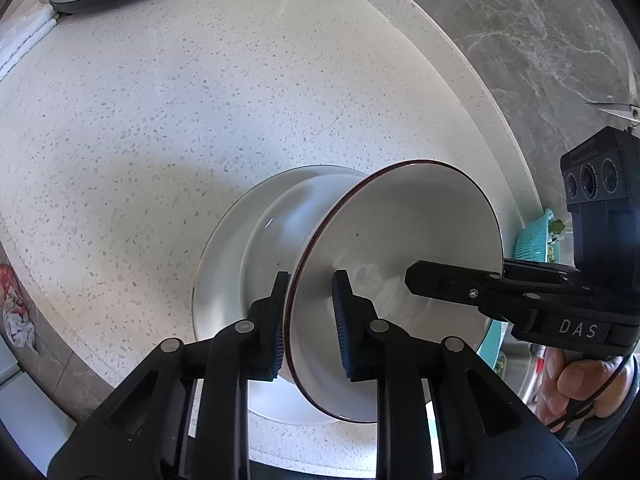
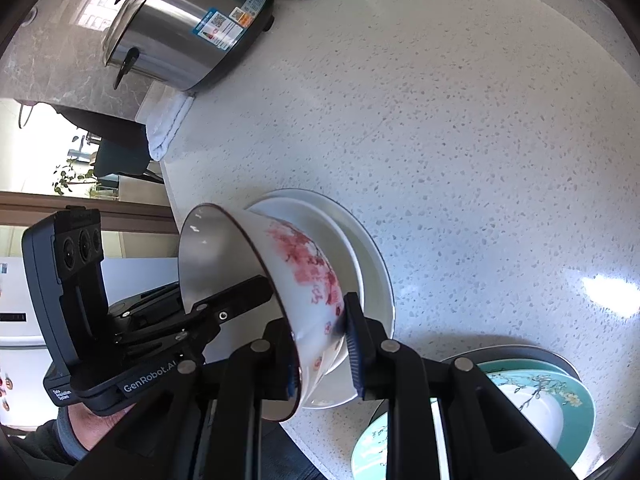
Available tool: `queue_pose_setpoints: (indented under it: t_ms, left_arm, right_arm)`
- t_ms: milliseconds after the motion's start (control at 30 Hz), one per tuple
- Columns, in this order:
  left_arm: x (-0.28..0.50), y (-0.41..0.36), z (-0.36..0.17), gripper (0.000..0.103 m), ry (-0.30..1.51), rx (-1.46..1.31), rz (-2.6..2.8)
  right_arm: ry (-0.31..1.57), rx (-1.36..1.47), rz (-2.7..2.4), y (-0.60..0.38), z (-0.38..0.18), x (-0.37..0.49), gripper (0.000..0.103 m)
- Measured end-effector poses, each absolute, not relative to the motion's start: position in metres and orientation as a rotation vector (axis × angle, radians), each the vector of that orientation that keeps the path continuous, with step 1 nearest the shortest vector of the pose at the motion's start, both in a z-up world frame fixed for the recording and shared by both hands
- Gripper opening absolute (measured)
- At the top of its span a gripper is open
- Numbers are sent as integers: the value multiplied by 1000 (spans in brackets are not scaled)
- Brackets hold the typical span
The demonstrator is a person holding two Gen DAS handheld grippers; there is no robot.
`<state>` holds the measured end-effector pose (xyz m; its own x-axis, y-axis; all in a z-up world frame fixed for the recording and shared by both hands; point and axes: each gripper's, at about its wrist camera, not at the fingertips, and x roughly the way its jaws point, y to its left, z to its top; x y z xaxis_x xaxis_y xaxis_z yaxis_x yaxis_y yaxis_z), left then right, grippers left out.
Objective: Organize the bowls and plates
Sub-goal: 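Lift the pink floral bowl with both tools and lower it into the white bowl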
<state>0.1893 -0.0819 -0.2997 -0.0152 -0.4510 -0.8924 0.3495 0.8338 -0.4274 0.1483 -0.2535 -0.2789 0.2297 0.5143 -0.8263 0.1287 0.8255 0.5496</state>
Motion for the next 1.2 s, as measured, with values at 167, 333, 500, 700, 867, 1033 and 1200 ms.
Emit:
queue_pose_setpoints:
  t_ms: [167, 333, 500, 700, 867, 1033, 1200]
  left_arm:
    - [195, -82, -300, 21, 1464, -100, -636]
    - [198, -82, -303, 21, 1472, -111, -633]
    - [200, -83, -304, 21, 1475, -119, -638]
    - [203, -82, -306, 21, 1479, -106, -636]
    - [203, -79, -307, 21, 1478, -116, -633]
    - [203, -76, -306, 21, 1474, -120, -630]
    - [203, -72, -305, 21, 1472, -149, -634]
  right_arm:
    - [1323, 604, 297, -257, -277, 145, 29]
    - [1313, 613, 306, -258, -276, 143, 30]
    - [1322, 479, 291, -251, -267, 140, 26]
    - [1318, 261, 229, -235, -257, 138, 23]
    - [1309, 237, 202, -238, -255, 137, 22]
    - [1294, 286, 199, -246, -252, 136, 22]
    - [1280, 300, 184, -253, -250, 131, 24]
